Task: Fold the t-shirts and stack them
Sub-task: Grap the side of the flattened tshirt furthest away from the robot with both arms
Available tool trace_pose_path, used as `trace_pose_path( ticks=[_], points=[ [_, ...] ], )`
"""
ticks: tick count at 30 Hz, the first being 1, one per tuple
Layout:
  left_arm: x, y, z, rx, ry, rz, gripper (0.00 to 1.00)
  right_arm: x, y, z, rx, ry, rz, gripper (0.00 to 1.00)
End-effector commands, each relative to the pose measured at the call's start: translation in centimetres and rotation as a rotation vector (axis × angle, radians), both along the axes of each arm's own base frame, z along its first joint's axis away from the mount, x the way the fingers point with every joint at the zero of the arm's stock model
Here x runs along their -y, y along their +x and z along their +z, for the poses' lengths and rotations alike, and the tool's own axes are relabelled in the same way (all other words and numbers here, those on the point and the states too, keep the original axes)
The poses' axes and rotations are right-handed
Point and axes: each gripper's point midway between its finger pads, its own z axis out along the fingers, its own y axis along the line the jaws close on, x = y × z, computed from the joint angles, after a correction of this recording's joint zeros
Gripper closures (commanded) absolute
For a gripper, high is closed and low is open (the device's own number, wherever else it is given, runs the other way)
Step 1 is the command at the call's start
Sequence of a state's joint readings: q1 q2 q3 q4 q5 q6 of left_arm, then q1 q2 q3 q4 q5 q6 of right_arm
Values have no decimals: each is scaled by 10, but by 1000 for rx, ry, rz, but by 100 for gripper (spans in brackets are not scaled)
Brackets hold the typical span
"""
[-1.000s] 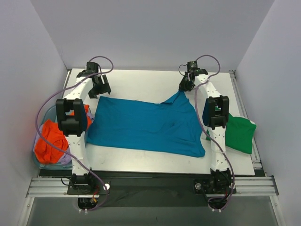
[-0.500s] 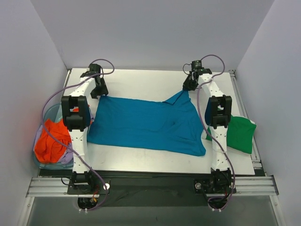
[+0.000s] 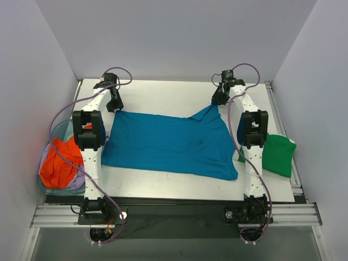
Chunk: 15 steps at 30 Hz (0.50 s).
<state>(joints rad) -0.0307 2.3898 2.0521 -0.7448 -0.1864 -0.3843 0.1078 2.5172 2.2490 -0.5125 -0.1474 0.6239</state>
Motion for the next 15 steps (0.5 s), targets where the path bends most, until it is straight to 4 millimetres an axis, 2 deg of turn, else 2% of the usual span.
trace_pose_path(
  ticks=[1,5,8,13,15],
  points=[
    [-3,5,3,9,-1,14,57,9,0,34,39,-1,-5,100],
    [-2,5,0,3,-7,12,61,8,-1,34,36,1,0,100],
    [-1,6,-2,1,-11,11,70,8,-1,35,39,2,-1,100],
    [2,5,-7,-14,-21,0,88,9,2,50,67,7,-14,100],
    [6,8,-7,-5,-35,-17,90,10,5,60,88,8,-24,100]
  ],
)
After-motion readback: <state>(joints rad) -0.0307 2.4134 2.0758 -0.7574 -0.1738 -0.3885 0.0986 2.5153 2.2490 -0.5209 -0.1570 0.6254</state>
